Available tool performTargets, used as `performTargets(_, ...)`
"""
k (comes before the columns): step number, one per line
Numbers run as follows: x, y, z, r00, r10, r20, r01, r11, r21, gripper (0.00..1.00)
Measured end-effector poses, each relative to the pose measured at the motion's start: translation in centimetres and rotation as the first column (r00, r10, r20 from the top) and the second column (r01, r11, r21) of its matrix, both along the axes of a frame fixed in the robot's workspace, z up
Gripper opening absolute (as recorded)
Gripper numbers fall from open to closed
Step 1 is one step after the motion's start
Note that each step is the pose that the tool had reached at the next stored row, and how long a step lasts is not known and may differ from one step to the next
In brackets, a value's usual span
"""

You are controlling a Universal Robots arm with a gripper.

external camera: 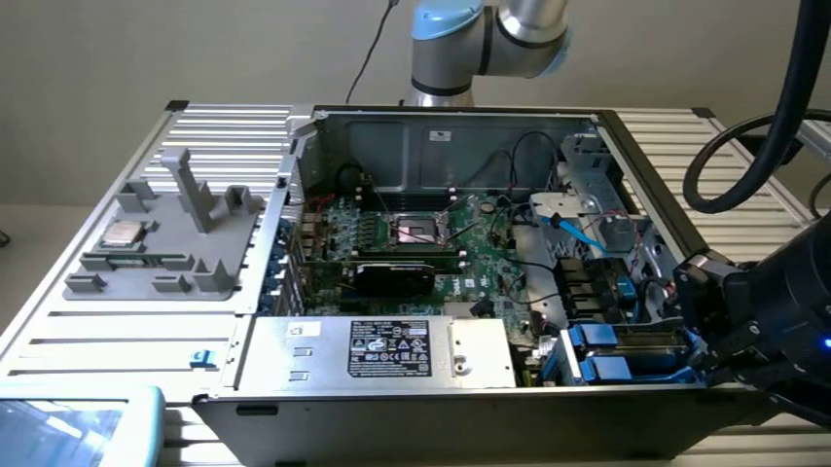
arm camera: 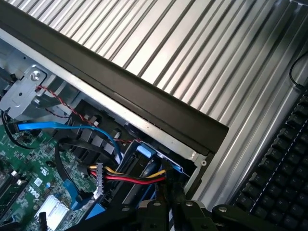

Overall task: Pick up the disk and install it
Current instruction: 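Insert the first disk wire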

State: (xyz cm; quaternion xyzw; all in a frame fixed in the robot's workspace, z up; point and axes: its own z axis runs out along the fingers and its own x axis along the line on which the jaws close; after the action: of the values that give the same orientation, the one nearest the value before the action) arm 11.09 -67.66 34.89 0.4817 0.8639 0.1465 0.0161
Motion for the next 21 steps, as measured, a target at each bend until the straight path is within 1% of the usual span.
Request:
performTargets(4, -0.27, 0.01, 0.52, 0.9999, -0.014, 0.0, 0.014, 0.9999, 0.0003, 0.16)
performTargets(6, -0.39, 0.0, 0.62, 0.9998, -0.019, 0.0, 0.019, 0.9998, 0.0006, 0.16)
performTargets(7, -0.42, 0.0, 0.62, 0.9998, -0.022, -0.0001, 0.022, 0.9998, 0.0003, 0.16)
performTargets(8, -0.44, 0.01, 0.64, 0.9997, -0.023, 0.0, 0.023, 0.9997, -0.0023, 0.16)
performTargets(9, -0.44, 0.01, 0.66, 0.9997, -0.024, 0.0003, 0.024, 0.9997, -0.0101, 0.16)
performTargets(10, -0.45, 0.01, 0.67, 0.9997, -0.024, 0.0005, 0.024, 0.9995, -0.0224, 0.16)
performTargets(11, -0.47, 0.0, 0.69, 0.9997, -0.024, 0.0008, 0.024, 0.999, -0.0367, 0.16)
performTargets(12, -0.47, 0.01, 0.7, 0.9997, -0.024, 0.0011, 0.024, 0.9985, -0.0485, 0.16)
performTargets(13, -0.47, 0.02, 0.71, 0.9997, -0.024, 0.0012, 0.024, 0.9981, -0.0558, 0.16)
performTargets(15, -0.47, 0.02, 0.7, 0.9997, -0.024, 0.0014, 0.024, 0.9981, -0.0563, 0.16)
performTargets(17, -0.47, 0.13, 0.71, 0.9997, -0.024, 0.0013, 0.024, 0.9981, -0.0567, 0.16)
performTargets(19, -0.47, 0.38, 0.71, 0.9997, -0.025, 0.0014, 0.025, 0.998, -0.0586, 0.16)
performTargets(21, -0.47, 0.71, 0.71, 0.9997, -0.025, 0.0015, 0.025, 0.9977, -0.0627, 0.16)
